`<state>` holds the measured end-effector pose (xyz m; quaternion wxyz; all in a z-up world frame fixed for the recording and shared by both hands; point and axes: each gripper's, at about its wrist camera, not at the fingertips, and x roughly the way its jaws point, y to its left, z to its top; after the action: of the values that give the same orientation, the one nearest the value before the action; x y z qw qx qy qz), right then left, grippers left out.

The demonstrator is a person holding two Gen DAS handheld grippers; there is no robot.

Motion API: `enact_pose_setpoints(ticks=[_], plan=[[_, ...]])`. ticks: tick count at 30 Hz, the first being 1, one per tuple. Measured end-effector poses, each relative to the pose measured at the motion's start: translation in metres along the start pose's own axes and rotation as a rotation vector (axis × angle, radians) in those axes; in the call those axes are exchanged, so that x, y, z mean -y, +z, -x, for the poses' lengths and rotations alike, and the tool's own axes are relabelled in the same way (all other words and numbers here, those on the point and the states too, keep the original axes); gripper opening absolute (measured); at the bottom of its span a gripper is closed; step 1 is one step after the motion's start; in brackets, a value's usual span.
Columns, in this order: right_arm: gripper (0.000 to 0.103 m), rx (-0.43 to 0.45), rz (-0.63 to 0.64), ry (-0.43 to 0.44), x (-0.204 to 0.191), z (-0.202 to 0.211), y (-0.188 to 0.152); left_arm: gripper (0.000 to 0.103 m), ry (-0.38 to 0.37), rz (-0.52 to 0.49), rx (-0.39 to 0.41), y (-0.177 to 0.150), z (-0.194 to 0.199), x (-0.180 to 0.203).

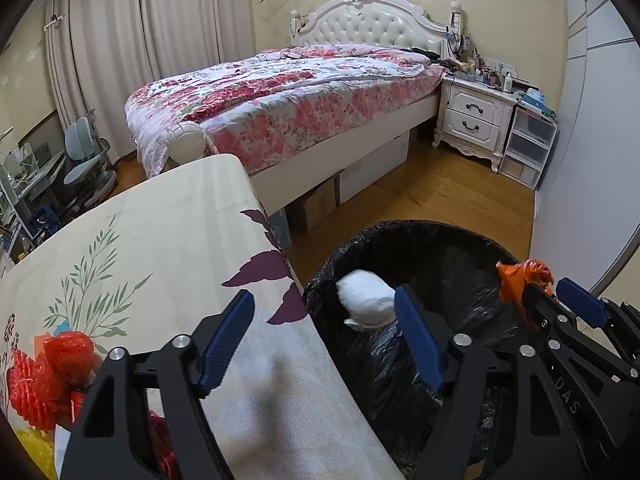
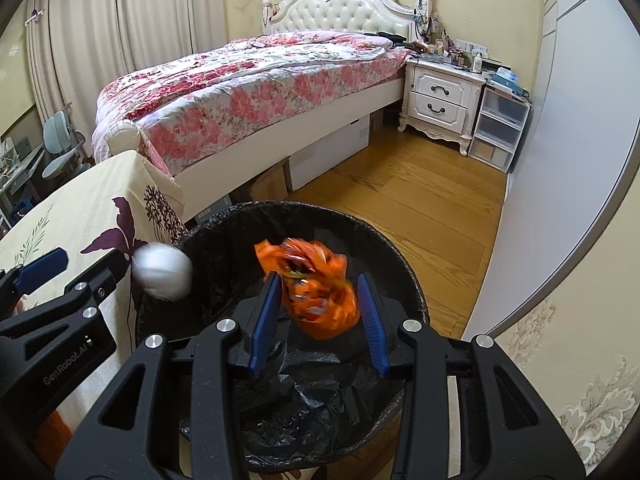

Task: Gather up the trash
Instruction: 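Open both grippers to drop the white ball and orange wrapper into the bin, then move back to the bed and grasp the lavender cloth with the right gripper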

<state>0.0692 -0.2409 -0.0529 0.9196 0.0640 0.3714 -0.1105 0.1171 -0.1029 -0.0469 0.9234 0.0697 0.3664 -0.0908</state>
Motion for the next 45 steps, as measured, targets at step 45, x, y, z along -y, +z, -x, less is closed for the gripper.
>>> enact_pose_setpoints(ticks=[45], plan=[[0.078, 0.06, 0.147, 0.12, -0.074, 0.113, -0.054, 0.089, 0.13, 0.117, 0.02, -0.068, 0.131, -0.12]])
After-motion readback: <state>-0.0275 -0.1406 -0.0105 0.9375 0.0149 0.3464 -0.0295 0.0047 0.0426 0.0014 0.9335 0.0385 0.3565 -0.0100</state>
